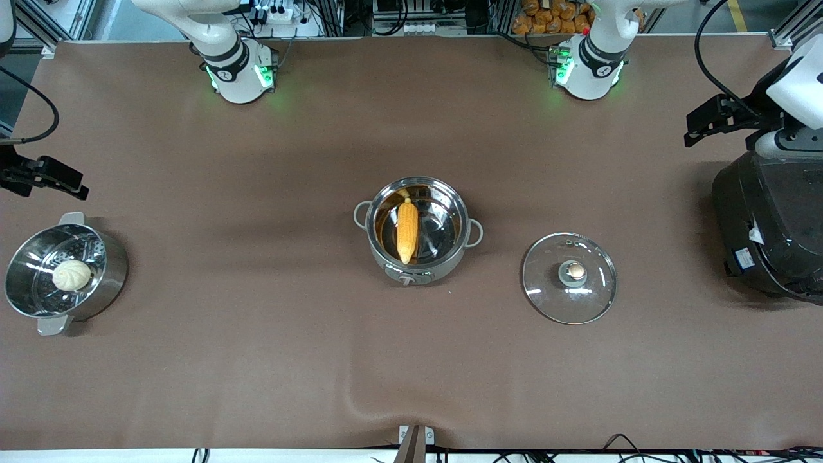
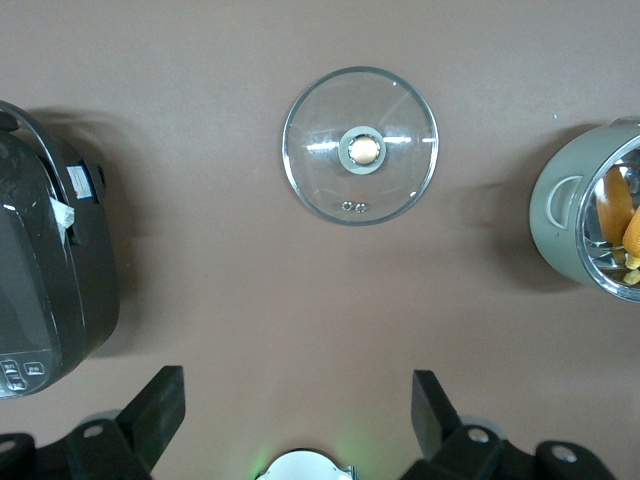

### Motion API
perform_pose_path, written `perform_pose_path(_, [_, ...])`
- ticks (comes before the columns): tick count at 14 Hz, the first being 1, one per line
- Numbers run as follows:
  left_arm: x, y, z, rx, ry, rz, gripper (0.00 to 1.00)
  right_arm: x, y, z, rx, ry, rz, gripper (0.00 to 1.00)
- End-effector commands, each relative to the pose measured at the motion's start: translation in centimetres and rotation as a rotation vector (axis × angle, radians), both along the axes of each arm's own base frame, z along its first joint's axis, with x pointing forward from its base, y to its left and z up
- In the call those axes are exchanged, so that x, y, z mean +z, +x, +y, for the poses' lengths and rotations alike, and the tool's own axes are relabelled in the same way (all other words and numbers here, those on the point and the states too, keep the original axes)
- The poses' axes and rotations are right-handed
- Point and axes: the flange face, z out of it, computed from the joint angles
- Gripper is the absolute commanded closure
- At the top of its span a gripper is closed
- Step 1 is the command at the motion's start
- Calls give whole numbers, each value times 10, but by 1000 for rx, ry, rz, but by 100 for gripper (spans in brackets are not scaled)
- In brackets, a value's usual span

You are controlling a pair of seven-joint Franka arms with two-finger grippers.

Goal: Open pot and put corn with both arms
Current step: 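Release the lid on the table and raise both grippers away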

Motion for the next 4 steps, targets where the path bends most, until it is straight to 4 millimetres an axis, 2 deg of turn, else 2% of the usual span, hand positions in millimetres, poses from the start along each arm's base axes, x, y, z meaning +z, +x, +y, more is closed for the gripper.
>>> perform_pose_path(1, [5, 0, 3, -21, -7, 8, 0, 8, -7, -1, 9, 18, -6, 0])
perform_pose_path(4, [6, 0, 7, -14, -3, 6, 0, 13, -11, -1, 9, 21, -14, 0])
